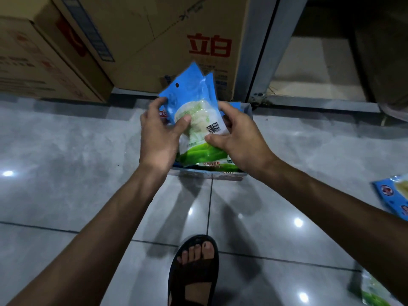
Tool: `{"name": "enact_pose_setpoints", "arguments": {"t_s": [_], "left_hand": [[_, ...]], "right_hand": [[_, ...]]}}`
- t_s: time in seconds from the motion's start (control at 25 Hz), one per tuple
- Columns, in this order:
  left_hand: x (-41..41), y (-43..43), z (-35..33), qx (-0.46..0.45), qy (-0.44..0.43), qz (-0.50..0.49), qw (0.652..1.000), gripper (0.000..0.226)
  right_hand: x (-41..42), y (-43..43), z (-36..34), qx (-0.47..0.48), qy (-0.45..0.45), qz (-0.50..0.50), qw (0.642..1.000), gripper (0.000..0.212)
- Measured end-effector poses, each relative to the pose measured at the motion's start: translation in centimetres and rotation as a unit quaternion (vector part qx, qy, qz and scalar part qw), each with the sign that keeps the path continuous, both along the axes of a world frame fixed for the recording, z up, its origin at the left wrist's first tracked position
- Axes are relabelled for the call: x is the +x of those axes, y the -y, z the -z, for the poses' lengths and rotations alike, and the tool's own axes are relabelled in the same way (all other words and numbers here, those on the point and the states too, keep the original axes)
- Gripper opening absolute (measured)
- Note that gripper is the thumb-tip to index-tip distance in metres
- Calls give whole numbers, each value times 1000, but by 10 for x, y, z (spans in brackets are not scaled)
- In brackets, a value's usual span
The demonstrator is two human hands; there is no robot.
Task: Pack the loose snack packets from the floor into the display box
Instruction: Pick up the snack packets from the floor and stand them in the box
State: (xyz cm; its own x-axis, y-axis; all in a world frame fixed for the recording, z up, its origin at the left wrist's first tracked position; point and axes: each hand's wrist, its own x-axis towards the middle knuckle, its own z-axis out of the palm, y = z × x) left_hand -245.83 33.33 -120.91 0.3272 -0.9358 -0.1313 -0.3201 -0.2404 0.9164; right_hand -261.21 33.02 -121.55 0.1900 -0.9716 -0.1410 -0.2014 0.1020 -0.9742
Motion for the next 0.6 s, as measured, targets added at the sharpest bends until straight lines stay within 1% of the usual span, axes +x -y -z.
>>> {"name": "enact_pose_setpoints", "arguments": {"t_s": [0.04,0.08,0.12,0.16,0.2,0.24,0.32,0.36,0.4,0.48,0.6], "left_hand": [[-2,1,-3,-2,44,13,999,47],[-4,2,-6,1,40,29,999,43],[-6,2,-13,12,-21,45,999,40],[-8,1,-21,35,-117,59,991,39],[-7,2,-28,55,-210,66,974,41],[-5,4,-33,64,-259,74,961,42],[0,8,-37,55,-254,63,963,35],[4,10,-36,43,-253,45,966,31],[9,14,-33,33,-262,26,964,29],[21,21,-28,25,-298,-4,954,27],[44,34,-25,38,-356,-44,933,25]], "right_hand": [[1,-2,-4,-28,-12,-1,1000,58],[3,-5,-9,-60,-38,-3,997,61],[5,-6,-14,-94,-79,-5,992,64],[7,-7,-18,-120,-125,-9,985,68],[11,-7,-20,-135,-166,-21,977,70],[14,-7,-22,-142,-196,-45,969,70],[21,-7,-23,-147,-220,-112,958,63],[24,-7,-24,-145,-218,-139,955,62],[27,-6,-25,-141,-209,-153,955,67],[32,-2,-26,-146,-189,-152,959,76],[28,4,-12,-213,-242,-103,941,77]]}}
